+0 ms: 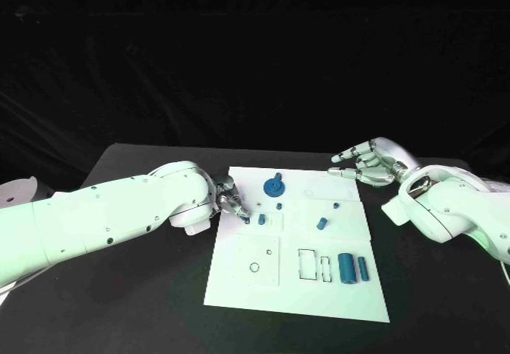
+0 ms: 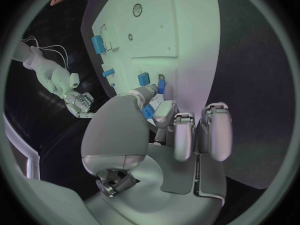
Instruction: Assemble the parts on the task board
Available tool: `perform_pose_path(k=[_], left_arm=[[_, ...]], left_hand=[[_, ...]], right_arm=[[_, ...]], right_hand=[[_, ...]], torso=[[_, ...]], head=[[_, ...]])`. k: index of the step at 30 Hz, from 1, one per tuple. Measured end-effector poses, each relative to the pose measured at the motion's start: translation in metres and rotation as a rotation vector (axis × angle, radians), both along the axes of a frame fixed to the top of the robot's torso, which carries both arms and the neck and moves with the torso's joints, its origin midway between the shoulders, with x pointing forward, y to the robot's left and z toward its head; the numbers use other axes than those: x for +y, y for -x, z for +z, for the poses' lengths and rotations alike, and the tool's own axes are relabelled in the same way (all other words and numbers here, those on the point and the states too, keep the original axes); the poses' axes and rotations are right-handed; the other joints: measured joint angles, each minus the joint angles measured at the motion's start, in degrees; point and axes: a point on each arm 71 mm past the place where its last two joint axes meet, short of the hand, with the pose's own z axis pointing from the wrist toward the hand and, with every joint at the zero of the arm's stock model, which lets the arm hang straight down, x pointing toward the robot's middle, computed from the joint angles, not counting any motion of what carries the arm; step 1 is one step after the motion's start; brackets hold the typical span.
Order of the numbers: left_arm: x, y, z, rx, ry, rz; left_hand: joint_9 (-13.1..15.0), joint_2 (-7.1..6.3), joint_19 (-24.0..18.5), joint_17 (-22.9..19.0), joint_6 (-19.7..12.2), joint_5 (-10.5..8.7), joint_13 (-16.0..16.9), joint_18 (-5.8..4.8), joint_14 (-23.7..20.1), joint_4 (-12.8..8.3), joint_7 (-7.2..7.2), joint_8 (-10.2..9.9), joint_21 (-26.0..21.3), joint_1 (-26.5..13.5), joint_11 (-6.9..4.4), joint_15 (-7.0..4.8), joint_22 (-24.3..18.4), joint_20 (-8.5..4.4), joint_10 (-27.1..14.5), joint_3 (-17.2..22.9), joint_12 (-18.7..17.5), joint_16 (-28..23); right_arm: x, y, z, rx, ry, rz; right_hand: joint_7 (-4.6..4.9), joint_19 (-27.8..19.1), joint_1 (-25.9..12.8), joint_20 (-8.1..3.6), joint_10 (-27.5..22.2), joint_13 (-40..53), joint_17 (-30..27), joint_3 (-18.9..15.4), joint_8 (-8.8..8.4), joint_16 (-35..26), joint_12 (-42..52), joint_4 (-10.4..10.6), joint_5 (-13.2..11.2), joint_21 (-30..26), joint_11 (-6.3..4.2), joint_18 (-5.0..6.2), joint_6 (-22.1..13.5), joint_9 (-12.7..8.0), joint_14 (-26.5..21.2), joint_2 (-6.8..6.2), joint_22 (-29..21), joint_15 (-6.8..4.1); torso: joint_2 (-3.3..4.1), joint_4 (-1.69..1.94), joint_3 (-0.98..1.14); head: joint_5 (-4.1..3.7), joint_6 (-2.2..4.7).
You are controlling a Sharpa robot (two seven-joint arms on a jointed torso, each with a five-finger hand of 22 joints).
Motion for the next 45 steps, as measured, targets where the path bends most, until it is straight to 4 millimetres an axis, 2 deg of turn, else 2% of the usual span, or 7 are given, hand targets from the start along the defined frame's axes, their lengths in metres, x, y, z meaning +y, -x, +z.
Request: perform_pose_path(k=[7, 24, 33, 36, 38, 40, 45], left_arm=[[-0.001, 0.0, 0.0, 0.001, -0.021, -0.016], [-0.008, -0.001, -0.001, 0.01, -0.056, -0.049], [-0.008, -0.001, -0.001, 0.017, -0.068, -0.06], [-0.009, -0.001, -0.001, 0.018, -0.072, -0.064], [-0.01, -0.001, -0.001, 0.02, -0.075, -0.068], [-0.011, -0.002, -0.001, 0.021, -0.078, -0.069], [-0.012, -0.003, -0.002, 0.024, -0.083, -0.071]], left_hand=[[0.04, -0.49, 0.0, 0.0, 0.4, 1.33, 0.0, 0.0, -0.13, -0.15, -0.19, 0.18, 0.0, -0.49, 0.0, -0.12, 0.0, 0.0, 0.0, 0.15, 0.0, 0.0], [0.36, -1.16, 0.0, -0.01, 0.42, 1.64, 0.07, 0.0, -0.21, -1.16, -0.18, 0.41, 0.0, -1.17, -0.17, -0.2, -0.01, 0.0, 0.17, 1.17, 0.0, 0.0], [0.31, -1.22, 0.15, -0.02, 0.43, 2.49, -0.03, 0.01, -0.21, -1.26, -0.18, 0.41, 0.0, -1.24, -0.17, -0.2, -0.01, -0.14, 0.17, 1.26, 0.0, 0.0], [0.32, -0.85, 0.22, -0.02, 0.43, 3.4, -0.06, 0.0, -0.21, -1.27, -0.18, 0.46, 0.0, -1.62, -0.17, -0.2, -0.01, -0.21, 0.17, 1.26, 0.0, 0.0], [0.56, -0.88, 0.21, -0.02, 0.43, 5.98, -0.19, 0.01, -0.06, -1.27, -0.17, 1.09, 0.0, -2.34, -0.17, -0.34, -0.01, -0.21, 0.17, 1.26, -0.13, 0.0], [0.79, -1.03, 0.21, -0.02, 0.43, 7.42, -0.45, 0.0, 0.02, -1.27, -0.17, 1.24, 0.0, -2.68, -0.21, -0.42, -0.01, -0.21, 0.22, 1.27, -0.47, 0.0], [1.24, -0.38, 0.0, -0.02, 0.52, 8.04, 0.31, 0.0, -0.13, -1.43, -0.09, 1.92, 0.0, -4.37, -0.63, -0.58, -0.01, -0.42, 0.82, 1.43, -0.21, 0.0]], right_arm=[[0.0, 0.0, 0.0, 0.0, 0.0, 0.0], [0.0, 0.0, 0.0, 0.001, -0.001, 0.001], [0.0, 0.001, 0.0, 0.002, -0.001, 0.001], [0.0, 0.001, 0.0, 0.002, -0.001, 0.001], [0.0, 0.001, 0.0, 0.002, -0.001, 0.001], [0.0, 0.001, 0.0, 0.002, -0.001, 0.001], [0.0, 0.001, 0.0, 0.002, -0.001, 0.002]], right_hand=[[0.0, 0.0, 0.0, 0.0, 0.0, 0.0, 0.0, 0.0, 0.0, 0.0, 0.0, 0.0, 0.0, 0.0, 0.0, 0.01, 0.0, 0.0, 0.0, 0.0, 0.05, 0.0], [0.0, 0.0, 0.0, 0.0, 0.0, 0.0, 0.04, -0.49, 0.0, 0.0, 0.0, 0.0, 0.0, 0.0, 0.0, 0.0, 0.0, 0.04, 0.0, 0.0, 0.04, 0.0], [0.12, 0.0, 0.0, 0.0, 0.0, 0.0, 0.03, -0.49, 0.0, 0.0, 0.0, 0.0, 0.0, 0.0, 0.0, 0.0, 0.12, 0.04, 0.0, 0.0, 0.03, 0.0], [0.21, 0.0, 0.0, 0.0, 0.0, 0.0, 0.03, -0.49, 0.0, 0.0, 0.0, 0.0, 0.0, 0.0, 0.0, 0.0, 0.2, 0.04, 0.0, 0.0, 0.03, 0.0], [0.21, 0.0, 0.0, 0.0, 0.0, 0.0, 0.03, -0.49, 0.0, 0.0, 0.0, 0.0, 0.0, 0.0, 0.0, 0.0, 0.2, 0.04, 0.0, 0.0, 0.03, 0.0], [0.21, 0.0, 0.0, 0.0, 0.0, 0.0, 0.03, -0.49, 0.0, 0.0, 0.0, 0.0, 0.0, 0.0, 0.0, 0.0, 0.2, 0.04, 0.0, 0.0, 0.02, 0.0], [0.2, 0.0, 0.0, 0.0, 0.0, 0.0, 0.02, -0.48, 0.0, 0.0, 0.0, 0.0, 0.0, 0.0, 0.0, 0.0, 0.2, 0.04, 0.0, 0.0, 0.02, 0.0]], torso=[[0.0, -0.01, 0.01], [-0.02, 0.01, 0.02], [-0.03, 0.02, 0.04], [-0.03, 0.04, 0.04], [-0.03, 0.04, 0.04], [-0.03, 0.04, 0.03], [-0.04, 0.04, 0.02]], head=[[0.02, -0.12], [0.09, -0.37], [0.02, -0.38], [0.01, -0.38], [0.01, -0.38], [0.01, -0.39], [0.01, -0.48]])
